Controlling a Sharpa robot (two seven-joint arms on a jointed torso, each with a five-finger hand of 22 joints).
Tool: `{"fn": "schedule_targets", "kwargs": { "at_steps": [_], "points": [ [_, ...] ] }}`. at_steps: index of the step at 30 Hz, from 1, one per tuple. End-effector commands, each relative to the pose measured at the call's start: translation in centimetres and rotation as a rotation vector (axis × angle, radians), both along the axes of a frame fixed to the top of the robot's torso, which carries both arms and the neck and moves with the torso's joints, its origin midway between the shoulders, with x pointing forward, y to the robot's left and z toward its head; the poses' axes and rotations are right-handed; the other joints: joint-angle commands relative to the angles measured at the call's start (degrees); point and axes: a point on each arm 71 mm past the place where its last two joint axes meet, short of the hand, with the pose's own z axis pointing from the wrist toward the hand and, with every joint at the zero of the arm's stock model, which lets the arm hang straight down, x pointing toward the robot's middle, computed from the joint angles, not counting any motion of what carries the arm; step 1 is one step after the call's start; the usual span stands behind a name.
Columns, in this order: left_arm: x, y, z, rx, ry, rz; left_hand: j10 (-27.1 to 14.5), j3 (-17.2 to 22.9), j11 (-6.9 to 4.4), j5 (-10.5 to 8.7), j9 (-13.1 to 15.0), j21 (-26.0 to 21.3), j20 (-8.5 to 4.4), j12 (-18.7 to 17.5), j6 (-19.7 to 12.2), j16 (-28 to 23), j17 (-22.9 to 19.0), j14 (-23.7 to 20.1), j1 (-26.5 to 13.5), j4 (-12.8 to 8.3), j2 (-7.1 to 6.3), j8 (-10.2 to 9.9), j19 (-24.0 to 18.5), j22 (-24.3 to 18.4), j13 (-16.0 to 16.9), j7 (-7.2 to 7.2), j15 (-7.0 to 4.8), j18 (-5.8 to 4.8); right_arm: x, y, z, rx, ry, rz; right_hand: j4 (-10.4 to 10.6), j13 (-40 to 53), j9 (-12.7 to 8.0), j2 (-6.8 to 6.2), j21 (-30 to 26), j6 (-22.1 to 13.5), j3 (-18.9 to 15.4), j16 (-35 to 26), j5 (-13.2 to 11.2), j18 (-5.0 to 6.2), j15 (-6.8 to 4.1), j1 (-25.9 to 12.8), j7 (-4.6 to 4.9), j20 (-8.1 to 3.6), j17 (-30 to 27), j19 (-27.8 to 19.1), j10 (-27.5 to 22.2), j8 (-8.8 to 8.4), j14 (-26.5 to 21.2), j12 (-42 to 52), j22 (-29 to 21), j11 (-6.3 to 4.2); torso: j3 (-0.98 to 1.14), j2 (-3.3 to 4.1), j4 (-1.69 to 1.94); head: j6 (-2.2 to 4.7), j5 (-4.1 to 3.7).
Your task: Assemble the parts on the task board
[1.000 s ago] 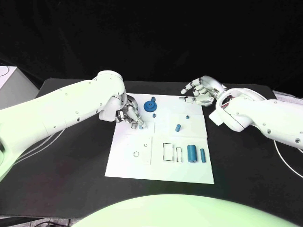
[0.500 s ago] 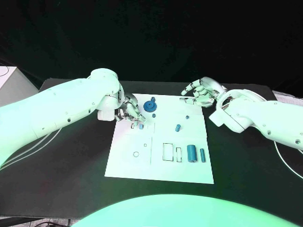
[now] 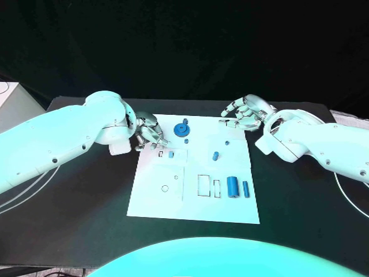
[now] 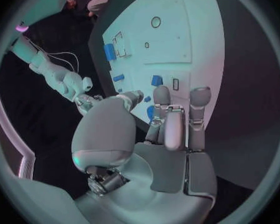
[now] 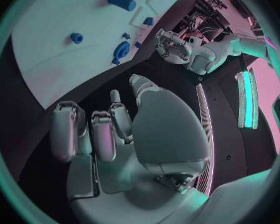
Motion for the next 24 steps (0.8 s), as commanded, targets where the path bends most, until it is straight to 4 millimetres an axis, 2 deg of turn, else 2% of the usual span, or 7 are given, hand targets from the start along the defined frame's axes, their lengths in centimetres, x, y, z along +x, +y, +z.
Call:
{"fn": "schedule_targets", "kwargs": {
  "at_steps": [1, 3, 6, 14, 24],
  "points": [
    [-0.2, 0.0, 0.7, -0.123, -0.141, 0.113, -1.4, -0.4, 1.29, 0.19, -1.6, -1.1, 0.78, -0.8, -3.2, -0.8, 0.9, -0.3, 0.3, 0.2, -0.81, -2.5, -0.7, -1.5, -0.7, 1.43, 1.13, 0.59, -0.1, 0.0, 0.2, 0.001, -0.03, 0.011, 0.0, 2.9, 0.1, -0.05, -0.2, -0.4, -0.2, -0.3, 0.3, 0.37, 0.1, -0.6, 0.09, 0.17, 11.3, 2.0, 0.0, 0.35, 4.9, 0.2, 7.2, 0.05, 0.05, -0.15, 0.11, 0.0, -0.06],
    [-0.9, 0.2, 0.5, -0.145, -0.185, 0.142, -1.5, -1.0, 1.81, 0.07, -2.5, -1.2, 1.34, -0.8, -4.3, -0.6, 0.8, -0.2, 0.2, 0.3, -1.26, -3.6, -0.5, -1.5, -1.0, 2.05, 1.65, 0.62, -0.1, -0.1, 0.2, 0.001, -0.036, 0.007, 0.0, 2.9, 0.1, -0.05, -0.2, -0.4, -0.2, -0.3, 0.3, 0.37, 0.1, -0.6, 0.09, 0.17, 11.3, 2.0, 0.0, 0.35, 4.9, 0.2, 7.2, 0.05, 0.06, -0.25, 0.18, 0.0, -0.18],
    [-1.8, 0.4, -0.1, -0.152, -0.23, 0.167, -1.2, -2.9, 2.03, -0.15, -3.5, -1.2, 1.7, -0.5, -4.5, -0.3, 1.0, 0.0, -1.1, 0.4, -2.29, -4.1, 0.0, -1.3, -1.4, 2.24, 1.89, 0.67, -0.1, -0.2, 0.2, 0.0, -0.04, 0.003, -0.1, 2.9, 0.1, -0.03, -0.2, -0.4, -0.2, -0.3, 0.4, 0.36, 0.09, -0.6, 0.08, 0.17, 11.4, 2.0, 0.0, 0.36, 4.9, 0.2, 7.2, 0.04, 0.06, -0.4, 0.28, 0.0, -0.27],
    [-3.4, 0.2, -1.9, -0.098, -0.274, 0.162, -0.6, -5.2, 1.25, -0.17, -3.4, -0.4, 1.27, 0.1, -2.1, 0.5, 1.6, 0.6, -3.1, 0.4, -1.73, -1.1, 1.5, 0.2, -2.0, 1.26, 1.3, 0.43, -0.1, -0.3, 0.2, -0.005, -0.042, 0.001, -0.1, 2.9, 0.1, -0.02, -0.3, -0.4, -0.1, -0.3, 0.4, 0.38, 0.09, -0.6, 0.08, 0.17, 11.4, 1.9, -0.1, 0.36, 4.9, 0.2, 7.2, 0.04, 0.1, -0.25, 0.11, 0.0, -0.21],
    [-3.8, -0.6, -3.5, -0.044, -0.258, 0.132, -0.4, -6.2, 0.79, -0.29, -3.2, -0.2, 0.87, 0.4, -1.5, 0.8, 1.7, 0.7, -4.0, 0.4, -1.43, 0.9, 1.9, 0.4, -2.3, 0.7, 0.9, 0.37, -0.1, -0.3, 0.1, -0.007, -0.039, 0.002, -0.1, 2.9, 0.1, -0.02, -0.3, -0.4, -0.1, -0.3, 0.4, 0.38, 0.09, -0.6, 0.08, 0.17, 11.4, 1.9, -0.1, 0.36, 4.9, 0.2, 7.2, 0.04, 0.1, -0.16, 0.11, 0.0, -0.23]
  ]
}}
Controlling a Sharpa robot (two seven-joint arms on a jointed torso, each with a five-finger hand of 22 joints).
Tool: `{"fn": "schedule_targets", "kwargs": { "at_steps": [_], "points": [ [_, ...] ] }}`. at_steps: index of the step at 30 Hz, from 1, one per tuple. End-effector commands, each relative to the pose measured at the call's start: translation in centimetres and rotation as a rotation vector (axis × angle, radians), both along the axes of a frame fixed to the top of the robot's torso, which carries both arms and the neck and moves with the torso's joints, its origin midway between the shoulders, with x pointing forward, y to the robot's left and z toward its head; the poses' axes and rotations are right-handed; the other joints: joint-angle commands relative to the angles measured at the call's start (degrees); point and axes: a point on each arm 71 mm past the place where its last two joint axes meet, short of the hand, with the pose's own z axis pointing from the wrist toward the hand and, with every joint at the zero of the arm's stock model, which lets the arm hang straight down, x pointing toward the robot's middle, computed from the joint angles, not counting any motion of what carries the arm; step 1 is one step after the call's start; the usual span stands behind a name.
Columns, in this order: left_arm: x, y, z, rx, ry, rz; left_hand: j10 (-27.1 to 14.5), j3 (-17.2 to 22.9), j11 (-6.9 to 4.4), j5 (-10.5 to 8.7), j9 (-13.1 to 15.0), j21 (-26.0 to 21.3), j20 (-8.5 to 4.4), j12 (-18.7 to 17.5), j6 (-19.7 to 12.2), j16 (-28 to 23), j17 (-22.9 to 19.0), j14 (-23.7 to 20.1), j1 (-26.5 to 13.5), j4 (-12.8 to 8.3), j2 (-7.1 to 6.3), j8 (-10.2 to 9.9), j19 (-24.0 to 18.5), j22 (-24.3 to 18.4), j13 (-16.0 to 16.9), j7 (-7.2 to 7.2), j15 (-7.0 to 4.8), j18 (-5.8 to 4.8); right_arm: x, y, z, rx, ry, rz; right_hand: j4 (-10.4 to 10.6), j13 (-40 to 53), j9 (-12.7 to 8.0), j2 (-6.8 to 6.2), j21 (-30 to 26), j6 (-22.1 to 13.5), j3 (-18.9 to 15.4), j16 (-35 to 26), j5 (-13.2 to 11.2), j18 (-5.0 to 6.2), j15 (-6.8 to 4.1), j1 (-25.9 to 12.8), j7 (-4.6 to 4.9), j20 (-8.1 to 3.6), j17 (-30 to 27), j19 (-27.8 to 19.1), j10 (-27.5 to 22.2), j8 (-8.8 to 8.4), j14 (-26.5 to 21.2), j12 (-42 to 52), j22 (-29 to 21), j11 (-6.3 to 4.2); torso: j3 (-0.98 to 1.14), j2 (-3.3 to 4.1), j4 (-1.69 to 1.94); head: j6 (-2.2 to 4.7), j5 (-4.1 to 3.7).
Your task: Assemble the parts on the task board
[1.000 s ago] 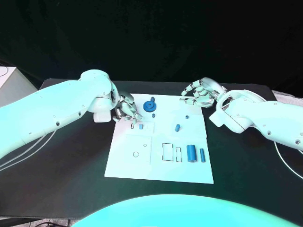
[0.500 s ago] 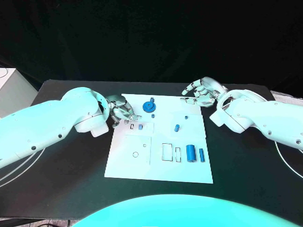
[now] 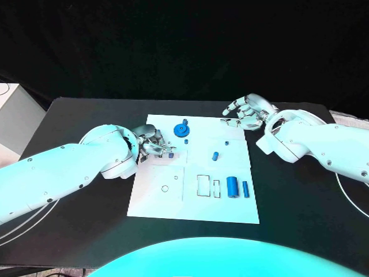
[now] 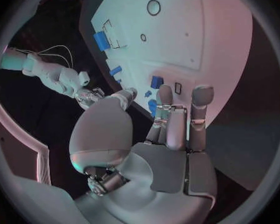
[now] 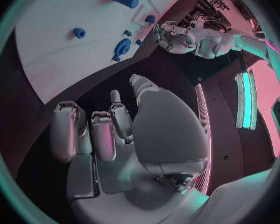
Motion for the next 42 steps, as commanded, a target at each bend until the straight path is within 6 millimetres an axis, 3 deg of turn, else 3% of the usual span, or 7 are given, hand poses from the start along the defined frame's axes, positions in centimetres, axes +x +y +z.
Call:
{"fn": "schedule_targets", "kwargs": {
  "at_steps": [1, 12, 42],
  "points": [
    [0.2, 0.0, -0.1, 0.044, -0.037, -0.002, 0.2, -0.3, -0.44, -0.29, 0.1, 0.4, -0.05, 0.3, 0.6, 0.3, 1.8, 0.8, -0.5, 0.0, 0.06, 0.6, 0.3, 0.1, -0.1, -0.03, -0.53, 0.36, -0.1, 0.1, 0.1, -0.004, -0.014, 0.014, -0.1, 2.9, 0.1, -0.02, -0.3, -0.4, -0.1, -0.3, 0.4, 0.38, 0.09, -0.6, 0.08, 0.17, 11.4, 1.9, -0.1, 0.36, 4.9, 0.2, 7.2, 0.04, -0.02, 0.02, 0.07, 0.0, -0.11],
    [0.5, -0.7, -0.8, 0.064, -0.006, -0.019, 0.3, -0.7, -0.77, -0.27, 0.3, 0.5, -0.28, 0.5, 1.0, 0.4, 1.8, 0.8, -0.4, 0.0, 0.23, 2.0, 0.4, 0.2, -0.2, -0.43, -0.79, 0.33, -0.1, 0.2, 0.0, -0.005, -0.009, 0.018, -0.1, 2.9, 0.1, -0.02, -0.3, -0.4, -0.1, -0.3, 0.4, 0.38, 0.09, -0.6, 0.08, 0.17, 11.4, 1.9, -0.1, 0.36, 4.9, 0.2, 7.2, 0.04, -0.1, 0.02, 0.06, 0.0, -0.13],
    [0.3, -1.5, -1.9, 0.075, 0.069, -0.058, 0.1, -0.4, -1.18, 0.16, 0.5, 0.7, -0.66, 0.9, 1.0, 0.6, 1.8, 0.8, 2.2, -0.1, 0.59, 4.1, 0.6, 0.7, -0.5, -0.87, -1.16, 0.22, -0.2, 0.2, -0.3, -0.007, 0.001, 0.02, -0.1, 3.0, 0.1, 0.01, -0.3, -0.3, -0.1, -0.2, 0.4, 0.38, 0.08, -0.5, 0.07, 0.16, 11.4, 2.0, 0.0, 0.4, 4.9, 0.3, 7.2, 0.03, -0.03, -0.02, 0.08, 0.0, -0.28]
  ]
}}
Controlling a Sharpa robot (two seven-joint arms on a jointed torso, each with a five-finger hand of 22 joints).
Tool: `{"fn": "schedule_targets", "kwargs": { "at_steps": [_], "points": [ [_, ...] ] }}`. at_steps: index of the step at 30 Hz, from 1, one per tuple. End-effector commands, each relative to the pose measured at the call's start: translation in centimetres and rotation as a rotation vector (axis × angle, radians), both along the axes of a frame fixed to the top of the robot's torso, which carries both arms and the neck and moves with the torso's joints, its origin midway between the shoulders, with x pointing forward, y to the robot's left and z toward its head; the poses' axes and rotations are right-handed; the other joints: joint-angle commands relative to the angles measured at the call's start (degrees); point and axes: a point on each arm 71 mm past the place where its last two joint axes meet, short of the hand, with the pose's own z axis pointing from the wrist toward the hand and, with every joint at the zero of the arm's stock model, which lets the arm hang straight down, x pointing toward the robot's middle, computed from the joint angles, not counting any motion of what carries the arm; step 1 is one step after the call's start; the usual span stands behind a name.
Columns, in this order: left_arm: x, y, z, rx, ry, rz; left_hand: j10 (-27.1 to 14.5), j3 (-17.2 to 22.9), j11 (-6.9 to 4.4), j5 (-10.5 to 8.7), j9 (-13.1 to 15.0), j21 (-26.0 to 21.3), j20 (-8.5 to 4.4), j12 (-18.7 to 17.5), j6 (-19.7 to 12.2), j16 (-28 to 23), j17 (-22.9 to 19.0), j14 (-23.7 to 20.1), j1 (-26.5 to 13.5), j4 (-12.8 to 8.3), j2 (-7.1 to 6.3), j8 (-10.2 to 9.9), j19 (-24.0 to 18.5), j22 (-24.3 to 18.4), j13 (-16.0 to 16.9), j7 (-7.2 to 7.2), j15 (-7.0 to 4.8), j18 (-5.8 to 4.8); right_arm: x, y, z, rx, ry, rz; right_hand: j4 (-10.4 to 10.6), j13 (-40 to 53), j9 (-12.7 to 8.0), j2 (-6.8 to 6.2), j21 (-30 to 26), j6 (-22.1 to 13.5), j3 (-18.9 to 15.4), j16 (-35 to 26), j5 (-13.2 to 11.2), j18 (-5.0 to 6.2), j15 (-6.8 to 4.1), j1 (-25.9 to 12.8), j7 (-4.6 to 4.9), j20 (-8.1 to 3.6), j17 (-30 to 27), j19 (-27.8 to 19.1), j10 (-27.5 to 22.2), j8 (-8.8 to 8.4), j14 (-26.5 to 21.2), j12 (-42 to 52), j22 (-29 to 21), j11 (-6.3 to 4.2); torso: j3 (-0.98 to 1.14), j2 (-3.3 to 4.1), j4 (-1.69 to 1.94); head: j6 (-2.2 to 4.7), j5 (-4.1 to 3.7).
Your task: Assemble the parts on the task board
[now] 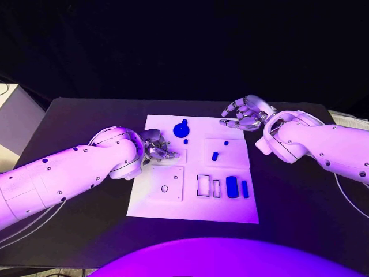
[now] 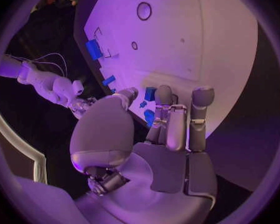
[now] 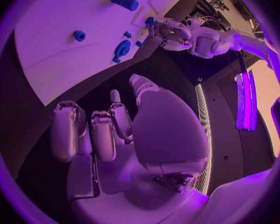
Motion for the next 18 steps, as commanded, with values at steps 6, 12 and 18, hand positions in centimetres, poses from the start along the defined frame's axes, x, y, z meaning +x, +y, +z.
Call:
{"fn": "schedule_targets", "kwargs": {
  "at_steps": [6, 12, 18],
  "points": [
    [-0.22, -0.14, -0.29, 0.011, 0.033, -0.023, 0.2, 0.4, -0.87, 0.28, 0.2, 1.2, -0.46, 1.0, 0.4, 1.1, 2.7, 1.2, 2.3, -0.1, 0.63, 1.9, 1.0, 1.6, -0.1, -0.7, -0.59, -0.02, -0.08, 0.1, -0.03, -0.005, -0.003, 0.017, -0.1, 3.0, 0.1, 0.01, -0.3, -0.3, -0.1, -0.2, 0.4, 0.38, 0.08, -0.5, 0.07, 0.16, 11.4, 2.0, 0.0, 0.4, 4.9, 0.3, 7.2, 0.03, -0.02, -0.01, -0.01, 0.0, -0.03],
    [-0.2, -0.18, -0.31, 0.011, 0.033, -0.021, 0.2, 1.0, -1.04, 0.42, 0.3, 1.4, -0.6, 1.3, 0.2, 1.2, 2.7, 1.2, 3.2, -0.1, 1.45, 2.6, 1.1, 1.9, -0.1, -0.88, -0.73, -0.05, -0.1, 0.11, -0.07, -0.005, -0.002, 0.017, -0.1, 3.0, 0.1, 0.01, -0.3, -0.3, -0.1, -0.2, 0.4, 0.38, 0.08, -0.5, 0.07, 0.16, 11.4, 2.0, 0.0, 0.4, 4.9, 0.3, 7.2, 0.03, -0.03, -0.01, 0.0, 0.0, -0.06],
    [-0.12, -0.16, -0.29, 0.006, 0.027, -0.012, 0.0, 2.0, -1.1, 0.47, 0.1, 1.4, -0.71, 1.4, -0.2, 1.3, 2.6, 1.1, 4.0, -0.1, 2.89, 3.1, 1.0, 1.9, -0.2, -0.94, -0.82, -0.05, -0.11, 0.1, -0.1, -0.006, -0.001, 0.017, 0.0, 3.1, 0.1, 0.06, -0.2, -0.3, 0.0, -0.2, 0.4, 0.36, 0.06, -0.5, 0.05, 0.15, 11.4, 2.0, 0.2, 0.44, 4.9, 0.4, 7.2, 0.01, -0.01, 0.0, 0.0, 0.0, -0.07]
  ]
}}
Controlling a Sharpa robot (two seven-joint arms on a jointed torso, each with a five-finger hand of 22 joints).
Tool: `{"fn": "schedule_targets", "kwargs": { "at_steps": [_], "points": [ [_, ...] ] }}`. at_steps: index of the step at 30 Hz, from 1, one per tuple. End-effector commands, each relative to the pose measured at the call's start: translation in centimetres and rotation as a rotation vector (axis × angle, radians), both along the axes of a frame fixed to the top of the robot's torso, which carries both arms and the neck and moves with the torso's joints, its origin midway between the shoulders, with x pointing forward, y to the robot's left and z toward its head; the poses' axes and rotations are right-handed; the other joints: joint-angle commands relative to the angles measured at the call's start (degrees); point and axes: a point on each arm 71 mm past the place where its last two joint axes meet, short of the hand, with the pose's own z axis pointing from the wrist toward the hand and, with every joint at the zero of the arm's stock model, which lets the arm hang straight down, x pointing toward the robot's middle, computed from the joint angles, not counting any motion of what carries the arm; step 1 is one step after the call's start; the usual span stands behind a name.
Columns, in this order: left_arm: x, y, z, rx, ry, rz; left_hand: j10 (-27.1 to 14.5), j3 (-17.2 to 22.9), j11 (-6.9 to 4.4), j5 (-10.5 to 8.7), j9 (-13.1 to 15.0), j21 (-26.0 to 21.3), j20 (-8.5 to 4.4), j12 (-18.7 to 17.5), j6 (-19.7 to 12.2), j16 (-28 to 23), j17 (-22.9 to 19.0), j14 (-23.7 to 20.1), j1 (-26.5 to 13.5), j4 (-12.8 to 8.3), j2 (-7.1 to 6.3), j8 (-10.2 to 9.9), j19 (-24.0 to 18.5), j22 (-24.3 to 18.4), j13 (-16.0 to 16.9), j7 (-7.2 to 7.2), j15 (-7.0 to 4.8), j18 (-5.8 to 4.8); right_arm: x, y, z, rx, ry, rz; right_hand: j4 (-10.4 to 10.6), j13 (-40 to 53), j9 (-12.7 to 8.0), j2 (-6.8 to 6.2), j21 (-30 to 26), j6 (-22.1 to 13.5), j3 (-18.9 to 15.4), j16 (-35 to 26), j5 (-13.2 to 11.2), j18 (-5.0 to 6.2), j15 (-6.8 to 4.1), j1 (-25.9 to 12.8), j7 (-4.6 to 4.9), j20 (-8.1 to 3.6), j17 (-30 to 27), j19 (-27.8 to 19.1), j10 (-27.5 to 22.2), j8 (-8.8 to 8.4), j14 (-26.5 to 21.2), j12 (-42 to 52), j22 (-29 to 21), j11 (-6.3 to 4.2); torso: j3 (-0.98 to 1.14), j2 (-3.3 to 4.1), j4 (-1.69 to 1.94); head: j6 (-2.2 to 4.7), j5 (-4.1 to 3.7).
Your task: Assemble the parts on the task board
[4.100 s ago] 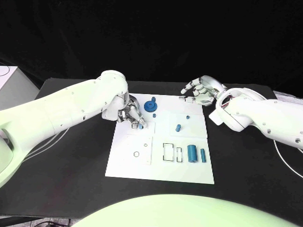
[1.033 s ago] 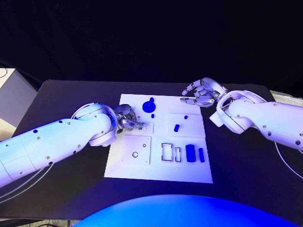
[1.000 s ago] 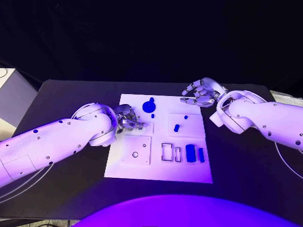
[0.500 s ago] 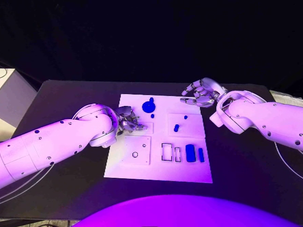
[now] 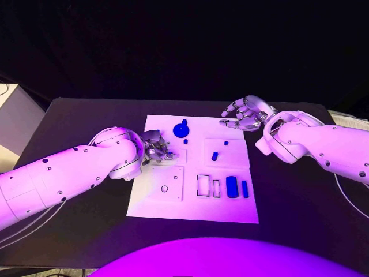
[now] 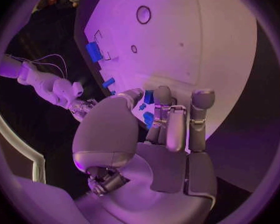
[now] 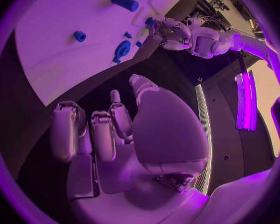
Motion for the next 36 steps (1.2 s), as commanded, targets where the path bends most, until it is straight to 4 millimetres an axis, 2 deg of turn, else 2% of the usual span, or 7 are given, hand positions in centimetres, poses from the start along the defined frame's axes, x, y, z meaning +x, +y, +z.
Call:
{"fn": "schedule_targets", "kwargs": {
  "at_steps": [1, 20, 25, 26, 28, 33, 36],
  "points": [
    [-0.06, -0.13, -0.08, -0.003, 0.008, -0.002, -0.2, 0.6, -0.21, 0.25, -0.1, 0.3, -0.01, 0.3, -0.4, 0.3, 2.6, 1.1, 0.5, -0.1, 0.8, 0.4, 0.3, 0.1, -0.1, -0.13, -0.43, -0.06, -0.08, 0.13, -0.02, -0.005, -0.003, 0.018, 0.0, 3.1, 0.1, 0.06, -0.2, -0.3, 0.0, -0.2, 0.4, 0.35, 0.06, -0.6, 0.05, 0.15, 11.4, 2.0, 0.2, 0.32, 4.9, 0.4, 7.2, 0.01, 0.01, 0.01, 0.01, 0.0, -0.02],
    [0.0, -0.16, -0.23, -0.016, 0.026, 0.009, -0.5, 2.1, -0.11, 0.45, -0.7, 0.4, 0.06, 0.7, -1.1, 0.3, 2.4, 1.0, -0.6, 0.0, 2.83, 1.2, 0.1, 0.2, -0.4, -0.05, -0.33, -0.04, -0.11, 0.08, -0.11, -0.008, 0.002, 0.019, 0.0, 3.1, 0.1, 0.07, -0.2, -0.3, 0.0, -0.2, 0.4, 0.35, 0.06, -0.6, 0.04, 0.14, 11.4, 2.0, 0.2, 0.34, 4.9, 0.5, 7.3, 0.0, 0.03, 0.0, -0.02, 0.0, 0.08],
    [-0.05, -0.26, -0.21, -0.032, 0.032, 0.014, -0.8, 8.3, -0.25, 0.55, -1.3, 0.6, -0.03, 0.9, -1.9, 0.4, 2.2, 0.9, 2.7, -0.1, 2.46, 2.3, 0.0, 0.4, -0.9, -0.16, -0.45, -0.04, -0.14, 0.06, -0.19, -0.01, 0.006, 0.021, -0.1, 3.1, 0.1, 0.09, -0.1, -0.2, 0.1, -0.2, 1.2, 0.34, 0.02, -0.4, 0.02, 0.12, 11.4, 2.0, 0.3, 0.37, 4.9, 0.5, 7.3, -0.03, 0.02, 0.01, -0.01, 0.0, 0.1],
    [-0.06, -0.29, -0.2, -0.038, 0.033, 0.016, -0.9, 12.0, -0.31, 0.4, -1.4, 0.6, -0.18, 0.9, -2.3, 0.5, 2.2, 0.9, 4.8, -0.4, 1.91, 3.0, -0.1, 0.4, -1.1, -0.04, -0.55, 0.03, -0.14, 0.06, -0.21, -0.01, 0.007, 0.021, -0.1, 3.0, 0.1, -0.01, -0.2, -0.2, 0.3, -0.3, 2.4, 0.36, 0.01, -0.3, 0.01, 0.1, 11.4, 2.0, 0.3, 0.37, 4.9, 0.5, 7.3, -0.04, 0.02, 0.01, -0.01, 0.0, 0.11],
    [-0.08, -0.32, -0.19, -0.046, 0.036, 0.018, -0.7, 16.8, -0.27, 0.33, -1.4, 0.8, -0.1, 0.9, -2.7, 0.6, 2.2, 0.9, 6.0, -0.8, 0.83, 4.1, 0.0, 0.6, -1.5, -0.1, -0.51, -0.05, -0.16, 0.06, -0.25, -0.011, 0.008, 0.022, -0.1, 3.0, 0.1, -0.05, -0.2, -0.2, 0.3, -0.3, 2.8, 0.34, 0.0, -0.4, 0.01, 0.09, 11.4, 2.0, 0.3, 0.37, 4.9, 0.5, 7.3, -0.04, 0.02, -0.01, 0.0, 0.0, 0.11],
    [-0.1, -0.39, -0.12, -0.067, 0.035, 0.021, -0.5, 25.8, -0.19, 0.09, -1.5, 1.1, -0.04, 0.9, -3.3, 0.9, 2.3, 1.0, 5.9, -4.4, -0.58, 6.0, -0.2, 0.9, -2.2, 0.12, -0.43, -0.06, -0.19, 0.04, -0.33, -0.012, 0.012, 0.023, -0.1, 3.1, 0.1, -0.06, -0.2, -0.2, 0.3, -0.3, 2.9, 0.35, 0.0, -0.4, 0.01, 0.09, 11.4, 2.0, 0.3, 0.37, 4.9, 0.5, 7.3, -0.04, 0.02, 0.01, -0.01, 0.0, 0.07],
    [-0.12, -0.45, -0.06, -0.077, 0.033, 0.021, -0.3, 27.7, -0.19, 0.04, -1.6, 1.3, 0.01, 1.0, -3.2, 1.0, 2.4, 1.1, 5.2, -5.6, -0.95, 6.5, -0.1, 1.1, -2.3, 0.1, -0.45, -0.09, -0.2, 0.03, -0.38, -0.012, 0.014, 0.023, -0.1, 3.1, 0.1, -0.06, -0.2, -0.2, 0.3, -0.3, 2.9, 0.35, 0.0, -0.4, 0.01, 0.09, 11.4, 2.0, 0.3, 0.37, 4.9, 0.5, 7.3, -0.04, 0.01, 0.02, -0.01, 0.0, 0.07]
  ]
}}
